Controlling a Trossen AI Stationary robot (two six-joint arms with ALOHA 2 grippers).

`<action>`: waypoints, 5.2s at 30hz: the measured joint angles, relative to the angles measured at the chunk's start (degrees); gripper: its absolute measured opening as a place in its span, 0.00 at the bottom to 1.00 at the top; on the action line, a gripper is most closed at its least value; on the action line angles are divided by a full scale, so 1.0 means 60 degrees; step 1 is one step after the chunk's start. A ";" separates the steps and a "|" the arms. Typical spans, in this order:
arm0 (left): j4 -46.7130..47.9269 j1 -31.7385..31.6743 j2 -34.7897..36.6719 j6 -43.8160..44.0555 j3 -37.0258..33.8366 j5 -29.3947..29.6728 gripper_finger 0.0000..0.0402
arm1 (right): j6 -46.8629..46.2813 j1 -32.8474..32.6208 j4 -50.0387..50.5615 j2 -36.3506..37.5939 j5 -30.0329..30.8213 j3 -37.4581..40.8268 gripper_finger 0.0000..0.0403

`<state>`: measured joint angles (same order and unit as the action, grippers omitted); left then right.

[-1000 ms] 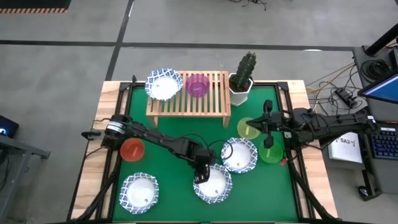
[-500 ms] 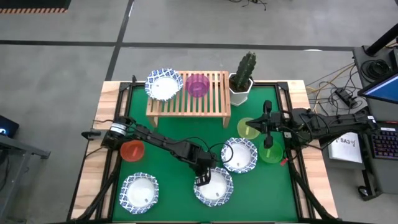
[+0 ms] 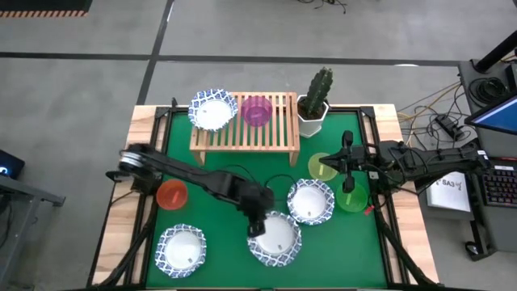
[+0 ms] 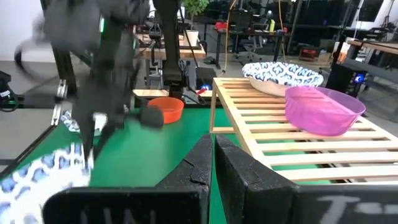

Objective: Place and stack bowls onto a shelf
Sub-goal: Stack the blue patterned bowl on top of the blue patterned bowl on the shelf, then stack the yellow bowl on top of the violet bowl on the shelf

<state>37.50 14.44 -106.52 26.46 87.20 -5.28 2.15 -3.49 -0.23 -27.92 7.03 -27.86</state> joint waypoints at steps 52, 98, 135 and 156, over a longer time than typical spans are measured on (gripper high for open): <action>0.4797 -0.9891 0.5012 -0.2583 0.0022 0.2048 0.14 | 0.0146 0.0007 -0.0004 0.0000 0.0080 0.0000 0.02; 0.4138 -0.2892 0.6645 -0.1426 -0.0753 0.4634 0.39 | -0.0138 0.0004 -0.0118 0.0000 0.0084 0.0004 0.02; -0.2858 -0.0822 0.9521 -0.4164 -0.6699 0.1759 0.39 | -0.2260 -0.0459 0.0183 -0.4237 -0.0404 -0.2274 0.02; -0.5971 -0.0529 0.9642 -0.3869 -0.8228 0.1788 0.39 | -0.5585 -0.0459 0.6660 -0.5563 -0.0418 -0.4994 0.02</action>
<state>1.67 11.27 -48.66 3.25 37.83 5.45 -31.36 -6.24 39.73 -61.30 4.52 -57.82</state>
